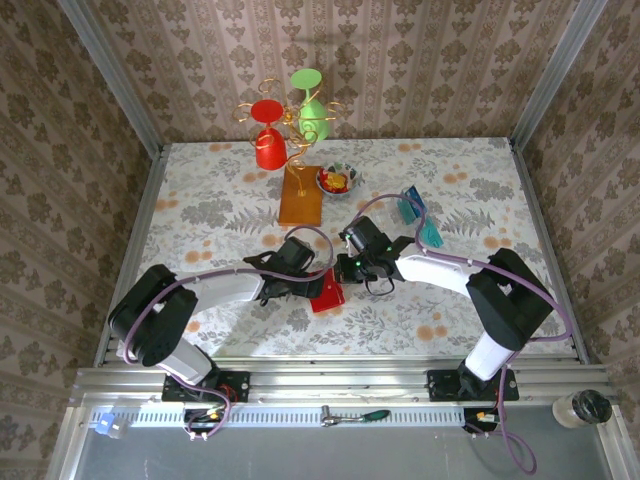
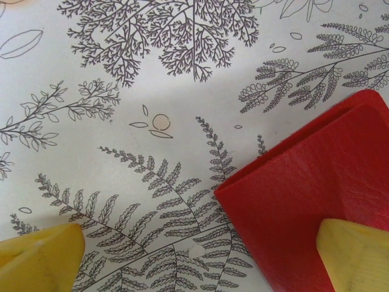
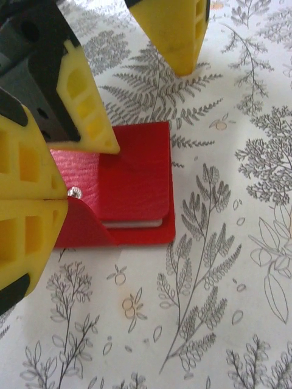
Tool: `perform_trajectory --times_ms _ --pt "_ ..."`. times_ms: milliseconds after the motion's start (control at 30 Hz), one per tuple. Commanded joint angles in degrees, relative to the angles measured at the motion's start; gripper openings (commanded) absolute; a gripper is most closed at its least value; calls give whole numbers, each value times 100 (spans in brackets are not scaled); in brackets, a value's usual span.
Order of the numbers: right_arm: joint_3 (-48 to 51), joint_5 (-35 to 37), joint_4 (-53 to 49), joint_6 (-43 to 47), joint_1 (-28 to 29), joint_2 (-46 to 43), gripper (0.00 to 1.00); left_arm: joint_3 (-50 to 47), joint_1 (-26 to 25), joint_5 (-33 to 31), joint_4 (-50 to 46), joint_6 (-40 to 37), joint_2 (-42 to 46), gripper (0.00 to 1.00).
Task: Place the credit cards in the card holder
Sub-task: Close the button on the card holder.
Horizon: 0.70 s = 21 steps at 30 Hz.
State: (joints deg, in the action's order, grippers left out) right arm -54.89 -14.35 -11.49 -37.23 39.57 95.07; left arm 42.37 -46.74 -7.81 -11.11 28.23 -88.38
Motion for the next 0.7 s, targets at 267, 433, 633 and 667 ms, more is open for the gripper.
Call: perform_trajectory --times_ms 267,433,633,667 --pt "133 -486 582 -381 -3 371 0 -186 -138 22 -28 -64 14 100" --pt "163 -542 705 -451 15 479 0 -194 -137 22 -13 -67 10 100" --pt "234 -565 832 -524 46 609 0 -185 -134 25 -13 -72 6 100" --pt "241 -569 840 -538 51 626 0 -185 -134 17 -17 -73 4 100"
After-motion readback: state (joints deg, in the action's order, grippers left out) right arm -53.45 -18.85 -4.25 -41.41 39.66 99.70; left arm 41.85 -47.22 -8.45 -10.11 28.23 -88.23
